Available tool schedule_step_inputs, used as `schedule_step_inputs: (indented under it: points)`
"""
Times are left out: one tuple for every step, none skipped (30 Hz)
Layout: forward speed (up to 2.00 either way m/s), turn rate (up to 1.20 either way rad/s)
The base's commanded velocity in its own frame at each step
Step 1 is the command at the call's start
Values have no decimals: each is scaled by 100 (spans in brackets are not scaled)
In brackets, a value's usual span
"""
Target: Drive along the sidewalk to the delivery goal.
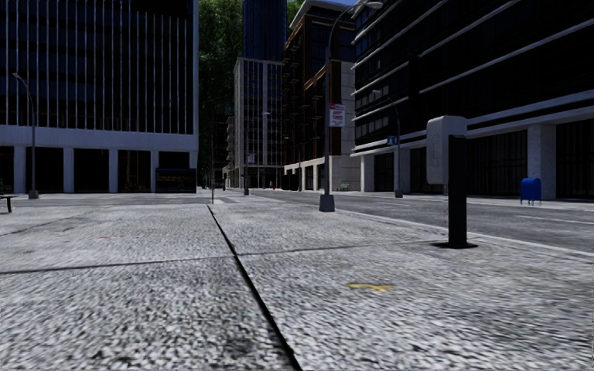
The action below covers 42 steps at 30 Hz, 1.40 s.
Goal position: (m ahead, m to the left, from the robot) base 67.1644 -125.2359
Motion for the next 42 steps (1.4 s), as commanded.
schedule_step_inputs:
  points:
    - [200, 0]
    - [200, 2]
    - [200, 2]
    - [200, 15]
    - [200, 20]
    - [200, 21]
    - [200, 21]
    - [200, 22]
    - [200, 22]
    - [200, 22]
    - [200, 22]
    - [200, 22]
    - [200, 22]
    - [200, 22]
    - [200, 22]
    - [200, 21]
    - [200, 21]
    - [200, 21]
    - [200, 21]
    - [200, 21]
    - [200, 19]
    - [200, 18]
    - [200, 18]
    - [200, 16]
    - [200, 16]
    - [200, 16]
    - [200, 16]
    - [200, 16]
    - [200, 16]
    - [200, 16]
    - [200, 16]
    - [200, 16]
    - [200, 16]
    - [200, 16]
    - [200, 16]
    - [200, 16]
    - [200, 16]
    - [200, 16]
    - [200, 16]
    - [200, 19]
    - [200, 21]
    - [200, 22]
